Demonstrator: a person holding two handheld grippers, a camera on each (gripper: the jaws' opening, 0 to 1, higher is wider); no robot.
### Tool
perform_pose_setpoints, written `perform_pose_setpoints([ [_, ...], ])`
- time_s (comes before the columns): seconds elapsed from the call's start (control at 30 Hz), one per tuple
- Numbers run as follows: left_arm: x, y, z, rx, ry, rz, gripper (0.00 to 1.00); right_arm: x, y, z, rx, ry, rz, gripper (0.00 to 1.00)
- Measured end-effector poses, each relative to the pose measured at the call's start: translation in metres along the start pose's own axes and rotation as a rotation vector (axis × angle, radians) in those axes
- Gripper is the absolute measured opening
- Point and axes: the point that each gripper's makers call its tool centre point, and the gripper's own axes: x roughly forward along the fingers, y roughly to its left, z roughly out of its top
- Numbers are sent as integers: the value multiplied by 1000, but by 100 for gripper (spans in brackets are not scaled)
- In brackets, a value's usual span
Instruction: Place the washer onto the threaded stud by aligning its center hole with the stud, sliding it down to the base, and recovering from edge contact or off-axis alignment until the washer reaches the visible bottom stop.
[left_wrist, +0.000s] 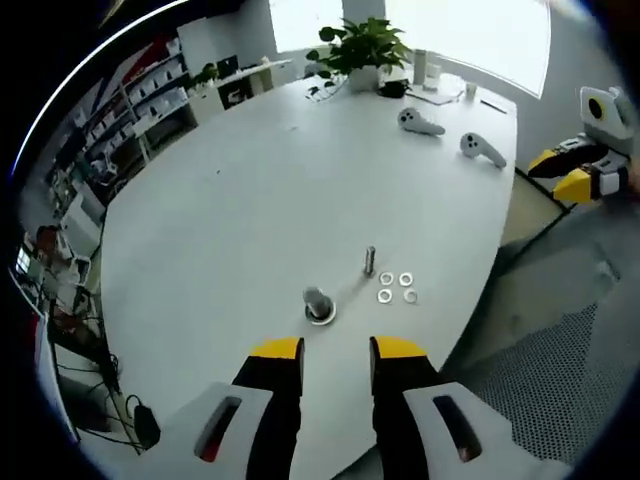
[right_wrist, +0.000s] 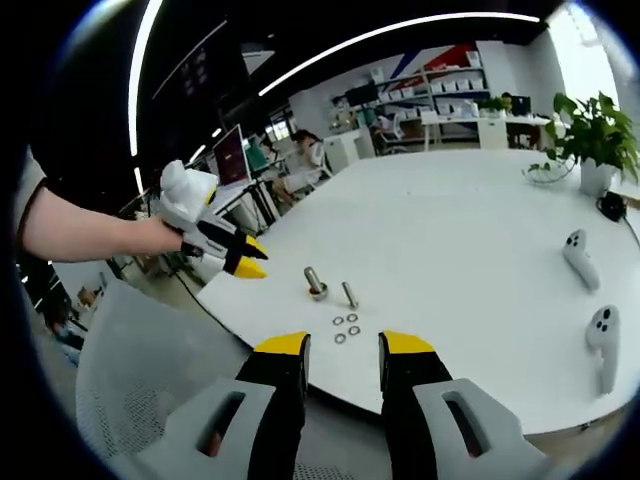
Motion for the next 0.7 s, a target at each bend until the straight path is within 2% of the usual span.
perform_pose_setpoints([
  [0.07,-6,-6,0,-54,-26,2,25,-1,2,2,-9,-13,7,30],
  [0.23,-22,-17,-2,-90,-63,22,26,1,6,1,-19,-2,26,30],
  [0.33,-34,-23,-6,-152,-105,27,28,1,7,1,-19,-6,34,30],
  [0.37,-36,-24,-6,-154,-124,23,28,0,7,1,-18,-8,35,30],
  [0.43,-43,-27,-13,-147,-118,21,28,0,7,1,-22,-9,34,30],
  [0.6,-61,-23,-23,-119,-120,44,28,2,9,0,-33,2,41,30],
  [0.67,-69,-19,-24,-138,-139,55,28,1,8,0,-32,1,36,30],
  [0.7,-73,-17,-24,-193,-168,53,28,1,7,1,-29,0,34,30],
])
